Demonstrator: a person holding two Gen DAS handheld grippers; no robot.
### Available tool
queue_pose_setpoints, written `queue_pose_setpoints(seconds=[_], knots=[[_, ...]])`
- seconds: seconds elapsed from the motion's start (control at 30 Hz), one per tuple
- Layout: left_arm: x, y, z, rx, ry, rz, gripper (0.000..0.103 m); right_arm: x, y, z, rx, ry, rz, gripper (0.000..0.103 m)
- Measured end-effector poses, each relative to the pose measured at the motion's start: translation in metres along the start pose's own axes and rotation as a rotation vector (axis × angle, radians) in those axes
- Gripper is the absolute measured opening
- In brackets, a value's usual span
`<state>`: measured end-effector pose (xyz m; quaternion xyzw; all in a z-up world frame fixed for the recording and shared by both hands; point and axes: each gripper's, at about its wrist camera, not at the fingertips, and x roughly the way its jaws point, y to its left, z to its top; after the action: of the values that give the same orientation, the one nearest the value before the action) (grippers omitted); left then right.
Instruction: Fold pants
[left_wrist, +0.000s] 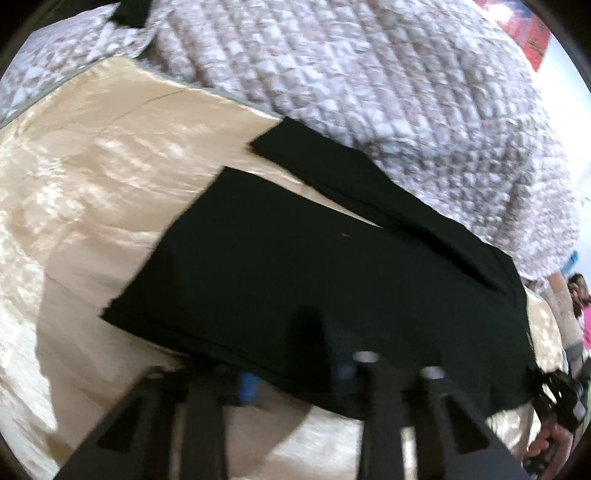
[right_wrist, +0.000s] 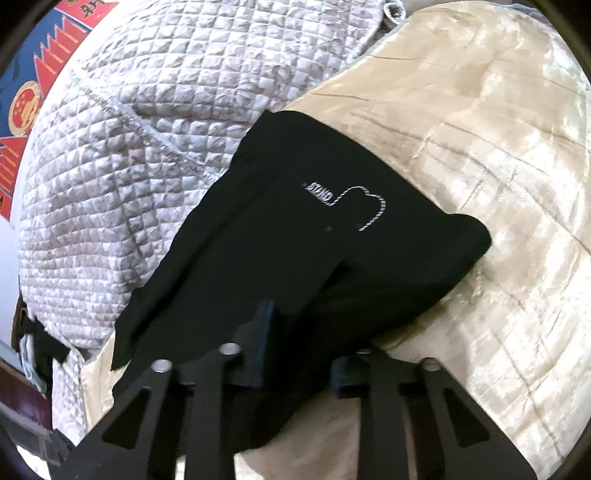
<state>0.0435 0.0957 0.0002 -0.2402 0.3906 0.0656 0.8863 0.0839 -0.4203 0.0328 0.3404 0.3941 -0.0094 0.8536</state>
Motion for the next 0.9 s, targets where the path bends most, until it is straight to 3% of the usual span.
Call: queue_pose_setpoints(seconds=[0.13, 0.53, 0.73, 0.9], knots=[[-0.001, 0.003, 0.002, 0.001, 0.004, 0.003, 0.004, 0.000, -0.001, 0.001, -0.004, -0.002, -0.005, 0.009], [-0.057, 0.004, 0.001, 0.041, -0.021, -0.030, 0.004, -0.040, 0.011, -0.003, -0.027, 0.021, 0.033, 0.005], [-0.087, 0.021, -0.026, 0.036, -0.016, -0.051, 0.004, -0.073, -0.005, -0.025, -0.017, 0.055, 0.019, 0.005], [-0.081, 0.031, -0.053, 0.041, 0.040, -0.010, 0.004, -0.078, -0.029, -0.048, 0.004, 0.096, -0.045, 0.005]])
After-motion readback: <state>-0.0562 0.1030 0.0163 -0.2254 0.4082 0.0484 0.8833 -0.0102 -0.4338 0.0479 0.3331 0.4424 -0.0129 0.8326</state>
